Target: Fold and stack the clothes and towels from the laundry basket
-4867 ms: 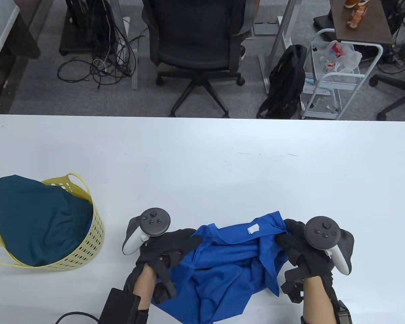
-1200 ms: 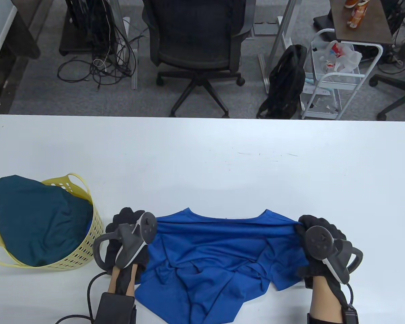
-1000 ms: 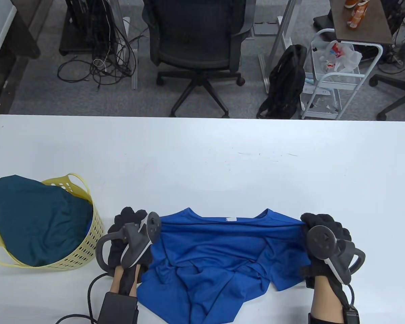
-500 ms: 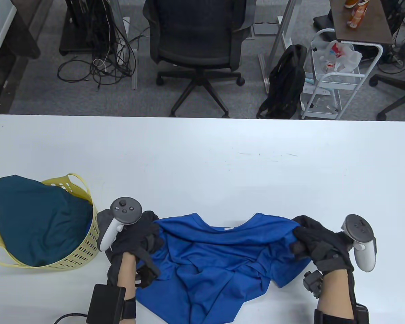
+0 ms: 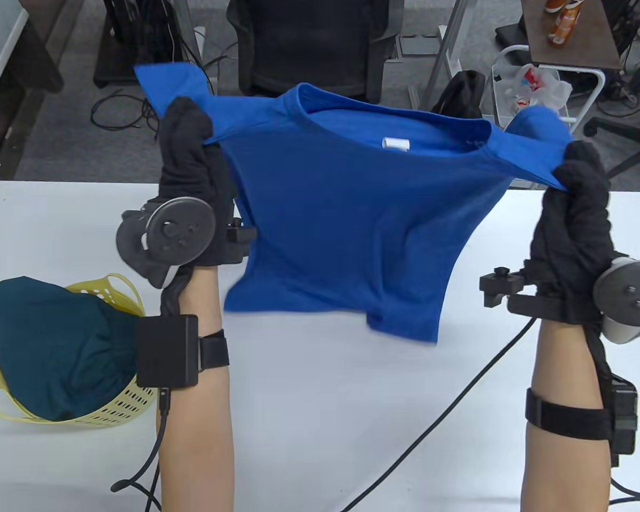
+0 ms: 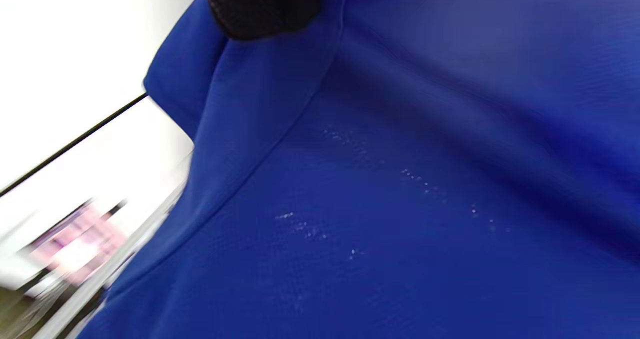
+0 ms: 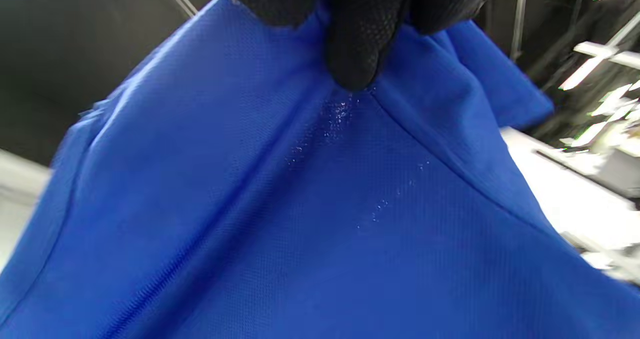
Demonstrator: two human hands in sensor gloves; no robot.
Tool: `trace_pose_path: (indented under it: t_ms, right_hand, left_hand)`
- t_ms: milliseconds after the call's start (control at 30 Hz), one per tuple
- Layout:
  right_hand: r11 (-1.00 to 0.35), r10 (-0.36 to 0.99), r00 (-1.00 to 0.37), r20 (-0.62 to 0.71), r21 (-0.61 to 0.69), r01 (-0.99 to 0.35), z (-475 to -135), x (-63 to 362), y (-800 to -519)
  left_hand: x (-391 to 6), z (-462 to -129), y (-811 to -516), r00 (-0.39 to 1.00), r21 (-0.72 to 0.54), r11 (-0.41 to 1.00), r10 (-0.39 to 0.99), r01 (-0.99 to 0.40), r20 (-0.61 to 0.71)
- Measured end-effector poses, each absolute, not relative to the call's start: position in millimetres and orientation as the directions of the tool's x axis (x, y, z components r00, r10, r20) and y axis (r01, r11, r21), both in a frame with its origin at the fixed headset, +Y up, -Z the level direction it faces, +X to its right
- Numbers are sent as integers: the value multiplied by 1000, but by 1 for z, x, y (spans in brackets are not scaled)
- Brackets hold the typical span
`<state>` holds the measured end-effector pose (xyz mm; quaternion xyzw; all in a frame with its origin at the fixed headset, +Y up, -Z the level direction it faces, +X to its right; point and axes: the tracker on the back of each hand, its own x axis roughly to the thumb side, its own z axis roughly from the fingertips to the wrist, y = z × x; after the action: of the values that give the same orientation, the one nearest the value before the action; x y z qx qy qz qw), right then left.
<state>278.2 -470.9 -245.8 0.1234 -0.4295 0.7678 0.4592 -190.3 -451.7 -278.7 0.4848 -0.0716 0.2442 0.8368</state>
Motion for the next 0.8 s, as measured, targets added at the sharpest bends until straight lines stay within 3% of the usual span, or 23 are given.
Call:
trace_pose_path:
  t_ms: [67,200,333,433,500,633,700,733,800]
  right_hand:
    - [-183,586,-486,648,-479,-859,-233,286,-482]
    - [-372,575,-569,588,-432,-822,-215,301,-543]
    - [-629,632,-676,379,-259,-733,-208,306,-640]
    - [-758,607,-758,241,-113,-643,-205,306,-695]
    - [-825,564,-811,155,61,-562,-201,305,-729]
    - [-856,491,-868,81,230,-463,-201,304,-755]
    - [-859,447,-893,60,310,-409,-202,299,-763]
    - [-855,410,-911,39,363,-370,-203,295,-767]
    - [-886,357,-933,45,333,-323,-201,290,-764]
  left_hand:
    - [-191,-259,-457,890,784,423,260,-454,375]
    - [-179,-225,-520,966,711,655,140,-256,218]
    - [-162,-207,-624,989,375,919,75,-118,126]
    - [-162,-205,-687,993,144,989,15,-31,116]
    - [-168,-202,-730,991,-36,999,12,-8,130]
    - [-176,-195,-772,982,-186,978,123,-95,144]
    - [-179,-195,-778,982,-314,949,92,-36,165]
    - [-179,-193,-777,982,-315,949,75,-17,172]
    - [-179,-193,-779,979,-337,941,97,-32,180]
